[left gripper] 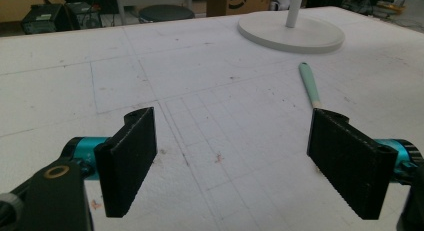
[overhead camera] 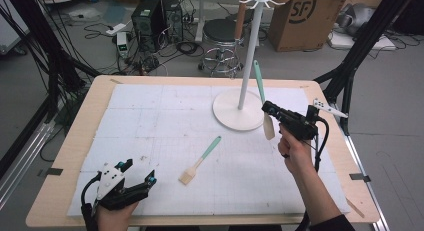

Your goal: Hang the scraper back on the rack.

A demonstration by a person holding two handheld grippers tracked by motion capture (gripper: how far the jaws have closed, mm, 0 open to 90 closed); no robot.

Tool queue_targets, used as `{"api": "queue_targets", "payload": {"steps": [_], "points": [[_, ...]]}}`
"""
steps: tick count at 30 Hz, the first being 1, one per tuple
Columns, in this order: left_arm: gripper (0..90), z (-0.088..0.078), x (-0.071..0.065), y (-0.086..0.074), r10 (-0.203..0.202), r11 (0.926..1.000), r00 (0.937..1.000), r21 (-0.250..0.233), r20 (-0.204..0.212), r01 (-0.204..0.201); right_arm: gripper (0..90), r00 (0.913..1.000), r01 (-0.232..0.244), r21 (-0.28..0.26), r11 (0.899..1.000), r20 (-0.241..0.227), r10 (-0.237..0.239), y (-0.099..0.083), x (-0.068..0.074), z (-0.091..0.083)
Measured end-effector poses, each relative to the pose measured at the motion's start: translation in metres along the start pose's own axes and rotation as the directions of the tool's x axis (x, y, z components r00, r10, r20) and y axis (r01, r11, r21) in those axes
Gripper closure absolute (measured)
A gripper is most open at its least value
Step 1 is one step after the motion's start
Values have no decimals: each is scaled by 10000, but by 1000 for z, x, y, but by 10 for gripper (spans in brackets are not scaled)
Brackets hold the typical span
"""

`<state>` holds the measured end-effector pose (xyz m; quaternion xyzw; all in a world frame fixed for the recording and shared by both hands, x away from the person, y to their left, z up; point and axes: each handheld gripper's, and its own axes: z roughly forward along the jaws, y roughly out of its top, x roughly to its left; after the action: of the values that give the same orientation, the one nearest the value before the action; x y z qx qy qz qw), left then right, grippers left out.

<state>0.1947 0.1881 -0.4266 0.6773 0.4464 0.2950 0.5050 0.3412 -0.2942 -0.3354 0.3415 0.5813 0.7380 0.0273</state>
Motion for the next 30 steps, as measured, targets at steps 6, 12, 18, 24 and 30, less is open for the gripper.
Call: {"api": "queue_targets", "payload": {"steps": [6,12,18,24,30], "points": [[206,0,2,0,-30,10000,10000,-39,-4,30,823,9999,88,-294,9995,-108,-91,12,2,11],[204,-1,2,1,-33,9998,10000,-194,-22,32,822,9997,157,-789,9968,-198,-173,31,1,18],[204,-1,3,1,-70,9997,10000,-248,-29,69,822,9996,184,-1135,9934,-178,-205,50,-2,22],[205,-1,4,1,-108,9997,9999,-213,-1,108,823,9994,262,-1445,9892,-183,-291,61,0,24],[205,0,4,0,-133,9997,9999,-220,42,134,822,9996,224,-1821,9830,-130,-252,69,-1,26]]}}
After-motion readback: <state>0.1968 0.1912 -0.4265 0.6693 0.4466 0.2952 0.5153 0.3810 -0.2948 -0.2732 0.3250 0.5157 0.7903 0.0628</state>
